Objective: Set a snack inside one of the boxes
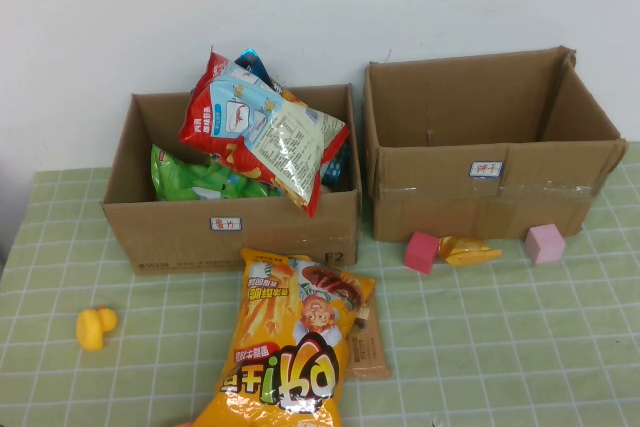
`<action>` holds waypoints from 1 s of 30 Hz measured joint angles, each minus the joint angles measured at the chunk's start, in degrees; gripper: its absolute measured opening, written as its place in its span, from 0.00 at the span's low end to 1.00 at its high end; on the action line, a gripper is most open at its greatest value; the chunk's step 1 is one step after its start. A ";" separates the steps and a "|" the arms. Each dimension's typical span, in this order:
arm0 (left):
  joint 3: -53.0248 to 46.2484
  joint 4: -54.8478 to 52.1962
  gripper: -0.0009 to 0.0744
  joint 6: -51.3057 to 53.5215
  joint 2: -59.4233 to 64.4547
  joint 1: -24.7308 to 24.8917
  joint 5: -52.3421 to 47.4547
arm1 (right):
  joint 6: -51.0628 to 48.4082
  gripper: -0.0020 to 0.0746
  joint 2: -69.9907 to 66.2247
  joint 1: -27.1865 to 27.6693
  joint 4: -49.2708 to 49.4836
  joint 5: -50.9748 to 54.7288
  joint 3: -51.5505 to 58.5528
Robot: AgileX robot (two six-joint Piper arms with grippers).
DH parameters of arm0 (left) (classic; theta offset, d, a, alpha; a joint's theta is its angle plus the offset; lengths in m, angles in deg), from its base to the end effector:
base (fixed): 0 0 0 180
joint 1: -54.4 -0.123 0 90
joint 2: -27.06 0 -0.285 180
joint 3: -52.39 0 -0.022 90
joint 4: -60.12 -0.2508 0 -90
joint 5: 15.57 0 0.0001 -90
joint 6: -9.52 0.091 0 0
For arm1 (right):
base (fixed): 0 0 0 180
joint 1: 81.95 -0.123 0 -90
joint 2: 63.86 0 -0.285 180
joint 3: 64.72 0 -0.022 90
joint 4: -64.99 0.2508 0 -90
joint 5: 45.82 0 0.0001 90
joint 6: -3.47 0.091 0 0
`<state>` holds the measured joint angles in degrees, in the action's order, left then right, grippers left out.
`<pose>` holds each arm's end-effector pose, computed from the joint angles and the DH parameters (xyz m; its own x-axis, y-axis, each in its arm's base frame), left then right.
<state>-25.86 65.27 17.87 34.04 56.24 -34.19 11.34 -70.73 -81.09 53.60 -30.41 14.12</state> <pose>0.0534 -0.0043 0.1786 -0.2340 0.0680 -0.9699 0.0742 0.9959 0.0519 0.0547 -0.0056 0.1806 -0.1912 -0.0515 -0.9802 0.0562 0.9964 -0.0633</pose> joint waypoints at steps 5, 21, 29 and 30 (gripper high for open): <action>0.00 0.00 0.01 0.00 0.00 0.00 0.00 | 0.00 0.02 0.00 0.00 -0.13 3.60 -0.11; 0.00 0.00 0.01 0.00 0.00 0.00 0.00 | -0.21 0.02 0.00 0.00 -0.13 4.67 -0.32; 0.00 0.00 0.01 0.00 0.00 0.00 0.00 | -0.21 0.02 0.00 0.00 -0.13 4.67 -0.36; 0.00 0.00 0.01 0.00 0.00 0.00 0.00 | -0.21 0.02 0.00 0.00 -0.13 4.67 -0.36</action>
<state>-25.86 65.27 17.87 34.04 56.24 -34.19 11.13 -70.73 -81.09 53.47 -25.74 13.76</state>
